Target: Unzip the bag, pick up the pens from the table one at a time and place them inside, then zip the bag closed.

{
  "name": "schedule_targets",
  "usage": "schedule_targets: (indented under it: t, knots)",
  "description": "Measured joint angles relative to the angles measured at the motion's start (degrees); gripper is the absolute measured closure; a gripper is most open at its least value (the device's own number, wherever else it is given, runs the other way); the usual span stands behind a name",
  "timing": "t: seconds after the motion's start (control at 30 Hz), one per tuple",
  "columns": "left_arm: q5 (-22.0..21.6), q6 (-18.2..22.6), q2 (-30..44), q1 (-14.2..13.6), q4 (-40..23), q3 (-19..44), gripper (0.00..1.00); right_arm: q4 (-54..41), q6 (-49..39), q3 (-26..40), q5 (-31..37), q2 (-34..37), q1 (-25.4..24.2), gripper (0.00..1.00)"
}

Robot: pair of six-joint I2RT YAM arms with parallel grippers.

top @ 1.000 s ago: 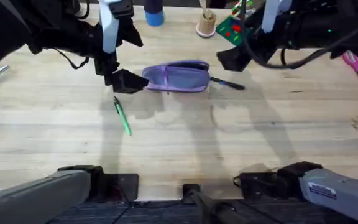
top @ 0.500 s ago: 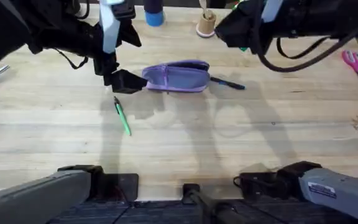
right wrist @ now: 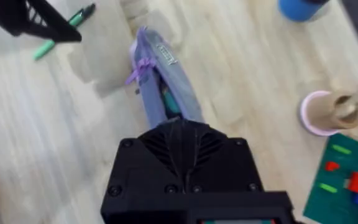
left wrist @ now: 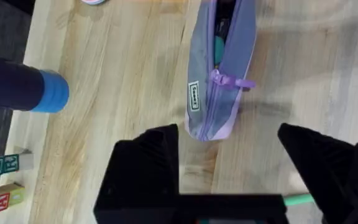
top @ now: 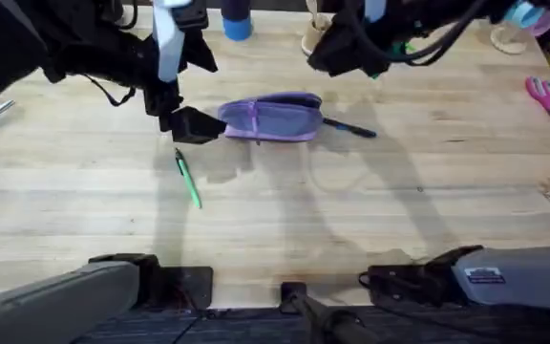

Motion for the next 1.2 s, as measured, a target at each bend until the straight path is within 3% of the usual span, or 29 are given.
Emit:
schedule_targets:
  t: [0.43,0.93,1.2]
  knots:
    - [0.0,0.0,0.01,0.0,0.0,0.0,0.008,-3.65,-11.81,0.37,0.02,8.51,4.48,0.973]
    - [0.0,0.0,-0.01,0.0,0.0,0.0,0.007,-2.63,-13.58,0.37,3.42,10.1,4.65,0.973]
    - [0.0,0.0,0.02,0.0,-0.07,0.0,0.007,-1.16,-13.6,0.37,3.52,14.84,5.73,0.972]
